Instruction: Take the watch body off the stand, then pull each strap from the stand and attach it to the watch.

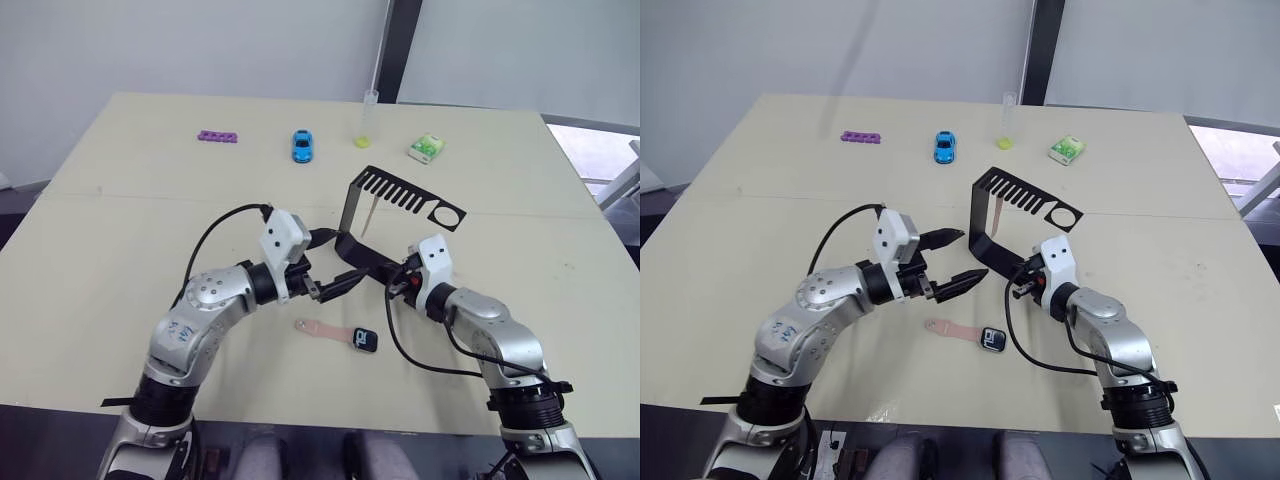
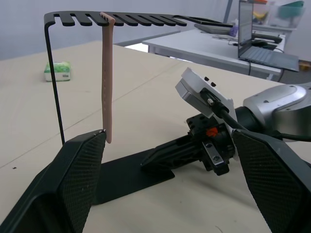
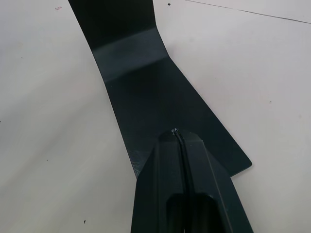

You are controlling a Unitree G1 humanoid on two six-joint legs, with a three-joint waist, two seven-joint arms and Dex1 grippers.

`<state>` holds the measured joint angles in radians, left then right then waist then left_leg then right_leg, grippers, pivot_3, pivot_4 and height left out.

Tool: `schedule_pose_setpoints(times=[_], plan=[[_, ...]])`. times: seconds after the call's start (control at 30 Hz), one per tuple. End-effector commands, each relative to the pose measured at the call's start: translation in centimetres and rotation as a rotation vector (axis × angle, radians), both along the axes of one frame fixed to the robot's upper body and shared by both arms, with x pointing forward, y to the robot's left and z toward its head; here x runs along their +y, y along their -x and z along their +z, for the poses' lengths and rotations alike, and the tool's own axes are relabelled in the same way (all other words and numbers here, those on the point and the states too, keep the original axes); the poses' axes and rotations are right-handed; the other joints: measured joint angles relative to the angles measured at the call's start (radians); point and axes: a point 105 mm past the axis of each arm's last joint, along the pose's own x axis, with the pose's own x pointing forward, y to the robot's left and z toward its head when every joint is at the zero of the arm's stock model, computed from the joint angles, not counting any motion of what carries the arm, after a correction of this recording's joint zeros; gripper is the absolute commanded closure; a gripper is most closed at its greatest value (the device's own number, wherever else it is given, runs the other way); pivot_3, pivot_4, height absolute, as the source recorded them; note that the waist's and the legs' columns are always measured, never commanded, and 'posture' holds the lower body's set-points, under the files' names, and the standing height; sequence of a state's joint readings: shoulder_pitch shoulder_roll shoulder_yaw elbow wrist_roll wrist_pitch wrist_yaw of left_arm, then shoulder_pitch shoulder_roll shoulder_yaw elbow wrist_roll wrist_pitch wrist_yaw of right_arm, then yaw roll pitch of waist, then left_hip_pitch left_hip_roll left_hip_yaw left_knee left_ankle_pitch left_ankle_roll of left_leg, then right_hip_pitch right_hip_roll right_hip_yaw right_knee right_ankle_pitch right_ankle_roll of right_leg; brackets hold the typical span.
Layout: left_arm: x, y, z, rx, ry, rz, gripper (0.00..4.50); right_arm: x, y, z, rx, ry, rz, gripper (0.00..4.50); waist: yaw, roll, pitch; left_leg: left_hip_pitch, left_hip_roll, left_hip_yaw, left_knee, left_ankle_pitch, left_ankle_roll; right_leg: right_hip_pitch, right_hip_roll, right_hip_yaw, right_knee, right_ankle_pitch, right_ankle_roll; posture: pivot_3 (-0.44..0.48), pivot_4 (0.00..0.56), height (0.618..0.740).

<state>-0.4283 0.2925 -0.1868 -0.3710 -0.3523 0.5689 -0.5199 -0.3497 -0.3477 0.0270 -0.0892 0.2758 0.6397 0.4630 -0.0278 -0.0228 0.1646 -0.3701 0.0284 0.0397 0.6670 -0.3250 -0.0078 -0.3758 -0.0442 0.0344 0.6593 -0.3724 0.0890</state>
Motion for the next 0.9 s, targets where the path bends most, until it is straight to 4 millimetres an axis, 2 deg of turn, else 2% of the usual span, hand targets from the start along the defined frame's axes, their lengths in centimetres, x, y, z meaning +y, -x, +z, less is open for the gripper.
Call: schedule_pose_setpoints(times=[0.03,0.07,0.23,0.43,0.7,0.9], plan=[[-1.1,-0.5,0.5,-0.053,0.030,0.062,0.89,-0.9,0.3,-2.0,0.091,0.022,-0.050,4.50,0.000,0.000,0.000,0.000,0.000,0.000,0.000,0.000,0.000,0.000,0.000,0.000,0.000,0.000,0.000,0.000,0.150,0.740],[-1.3,-0.8,0.5,-0.055,0.037,0.080,1.28,-1.0,0.2,-2.0,0.093,0.022,-0.053,4.50,0.000,0.000,0.000,0.000,0.000,0.000,0.000,0.000,0.000,0.000,0.000,0.000,0.000,0.000,0.000,0.000,0.150,0.740],[-2.2,-2.5,0.4,-0.133,0.013,0.155,1.28,-1.1,0.4,-2.1,0.100,0.027,-0.059,4.50,0.001,0.000,0.000,0.000,0.000,0.000,0.000,0.000,0.000,0.000,0.000,0.000,0.000,0.000,0.000,0.000,0.150,0.740],[-3.4,-3.9,0.4,-0.137,0.026,0.194,1.28,-1.3,0.5,-2.2,0.106,0.028,-0.068,4.50,0.002,0.000,0.000,0.000,0.000,0.000,0.000,0.000,0.000,0.000,0.000,0.000,-0.001,0.000,0.000,0.000,0.150,0.740],[-5.5,-4.9,0.8,-0.145,0.046,0.192,1.28,-1.1,0.4,-2.2,0.104,0.029,-0.066,4.50,0.002,0.000,0.000,0.000,0.000,0.000,0.000,0.000,0.000,0.000,0.000,0.000,-0.001,0.000,0.000,0.000,0.150,0.740],[-5.8,-6.2,0.9,-0.146,0.050,0.232,1.28,-1.3,0.4,-2.1,0.097,0.038,-0.068,4.50,0.002,0.000,0.000,0.000,0.000,0.000,0.000,0.000,0.000,0.000,0.000,0.000,-0.001,0.000,0.000,0.000,0.150,0.740]])
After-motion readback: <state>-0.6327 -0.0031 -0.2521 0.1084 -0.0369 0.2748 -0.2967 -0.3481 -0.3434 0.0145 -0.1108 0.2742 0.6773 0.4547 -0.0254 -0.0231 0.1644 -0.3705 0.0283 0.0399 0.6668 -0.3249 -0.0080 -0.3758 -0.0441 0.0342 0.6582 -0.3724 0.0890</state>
